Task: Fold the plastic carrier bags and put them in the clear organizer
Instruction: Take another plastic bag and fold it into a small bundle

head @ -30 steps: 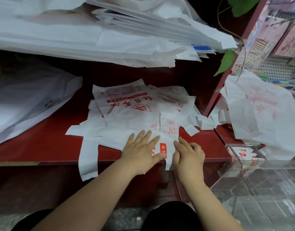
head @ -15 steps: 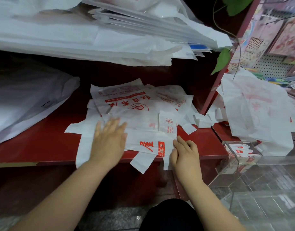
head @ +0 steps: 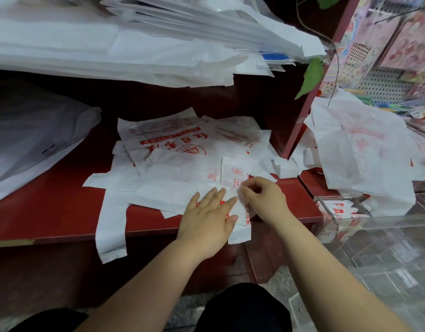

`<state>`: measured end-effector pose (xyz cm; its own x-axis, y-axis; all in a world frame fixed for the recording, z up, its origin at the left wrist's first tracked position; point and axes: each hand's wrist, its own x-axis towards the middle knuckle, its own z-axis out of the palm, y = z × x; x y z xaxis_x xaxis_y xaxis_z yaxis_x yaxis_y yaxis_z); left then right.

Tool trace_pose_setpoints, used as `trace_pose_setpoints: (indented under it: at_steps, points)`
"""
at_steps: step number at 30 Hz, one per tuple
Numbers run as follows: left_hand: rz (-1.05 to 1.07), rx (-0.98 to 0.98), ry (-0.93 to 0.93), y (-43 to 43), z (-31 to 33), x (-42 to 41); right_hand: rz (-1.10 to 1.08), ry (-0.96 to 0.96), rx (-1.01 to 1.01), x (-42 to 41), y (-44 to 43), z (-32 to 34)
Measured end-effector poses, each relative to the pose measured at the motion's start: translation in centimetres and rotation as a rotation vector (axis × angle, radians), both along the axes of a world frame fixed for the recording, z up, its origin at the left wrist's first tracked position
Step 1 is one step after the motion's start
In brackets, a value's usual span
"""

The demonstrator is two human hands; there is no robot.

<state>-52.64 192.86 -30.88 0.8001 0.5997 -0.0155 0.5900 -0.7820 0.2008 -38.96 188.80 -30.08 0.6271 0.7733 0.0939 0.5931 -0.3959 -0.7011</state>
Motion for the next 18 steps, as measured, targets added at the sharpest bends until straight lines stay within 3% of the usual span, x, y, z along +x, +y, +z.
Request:
trace_pose_setpoints:
  at_steps: [14, 18]
  points:
    - [-0.095, -0.054, -0.041, 0.2, 0.2, -0.4, 0.082, 0.001, -0.016, 0.5, -0.6, 0.0]
    - [-0.073, -0.063, -0.076, 0.1, 0.1, -0.2, 0.051, 0.091, 0.014, 0.8, -0.4, 0.3]
